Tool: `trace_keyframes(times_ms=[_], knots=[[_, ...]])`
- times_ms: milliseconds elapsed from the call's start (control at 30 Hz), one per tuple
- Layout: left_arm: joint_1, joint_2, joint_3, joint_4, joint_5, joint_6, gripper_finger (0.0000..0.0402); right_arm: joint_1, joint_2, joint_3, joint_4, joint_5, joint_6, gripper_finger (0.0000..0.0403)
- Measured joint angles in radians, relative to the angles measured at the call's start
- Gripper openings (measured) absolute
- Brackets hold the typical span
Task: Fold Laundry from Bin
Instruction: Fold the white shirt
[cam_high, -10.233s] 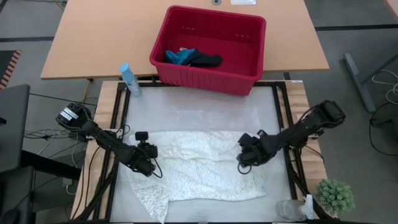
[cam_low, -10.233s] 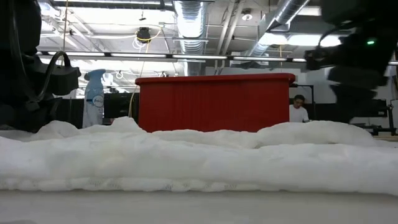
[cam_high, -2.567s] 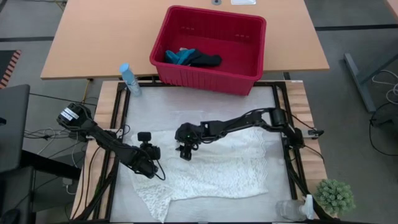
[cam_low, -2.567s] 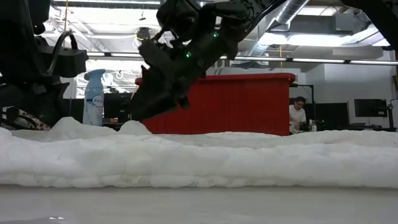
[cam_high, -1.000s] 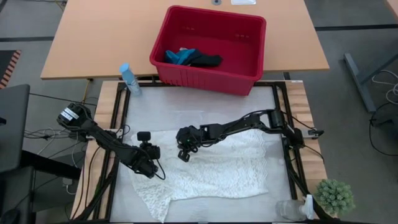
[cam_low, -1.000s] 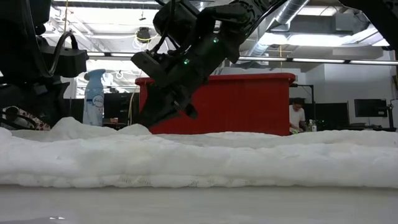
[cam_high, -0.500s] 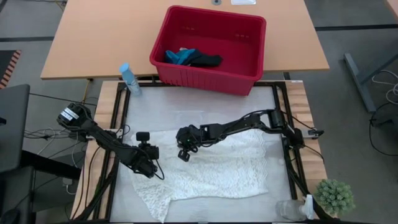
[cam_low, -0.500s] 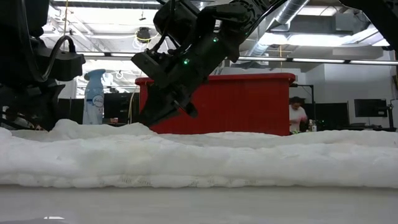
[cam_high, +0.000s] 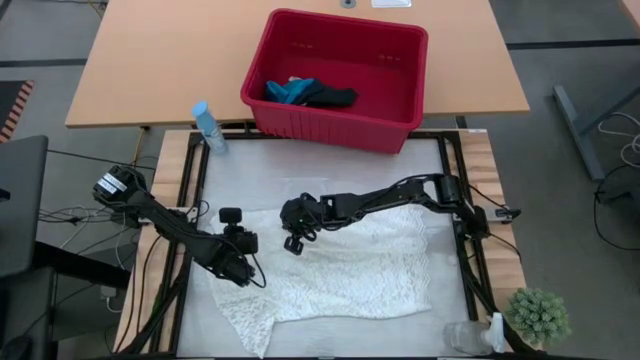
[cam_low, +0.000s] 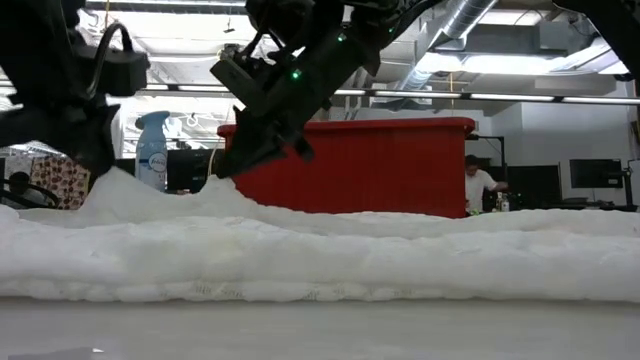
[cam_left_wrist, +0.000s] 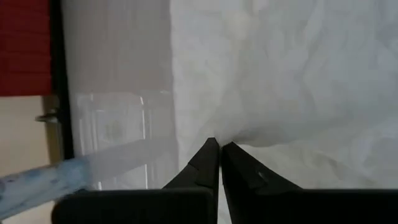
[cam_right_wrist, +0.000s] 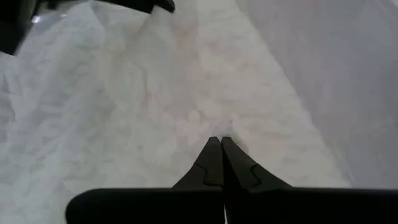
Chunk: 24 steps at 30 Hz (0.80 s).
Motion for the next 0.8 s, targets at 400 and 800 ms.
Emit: trace_keyframes(times_ms=[400, 800], knots=[[-0.001, -0.017, 0.022, -0.030, -0.014, -0.033, 0.0000, -0.014, -0.016, 0.001, -0.140, 0.153, -0.021, 0.0013], [0.020, -0.017, -0.022, -0.110, -0.054, -0.180, 0.0000, -0.009, -0.015, -0.015, -0.147, 0.134, -0.019, 0.0013]])
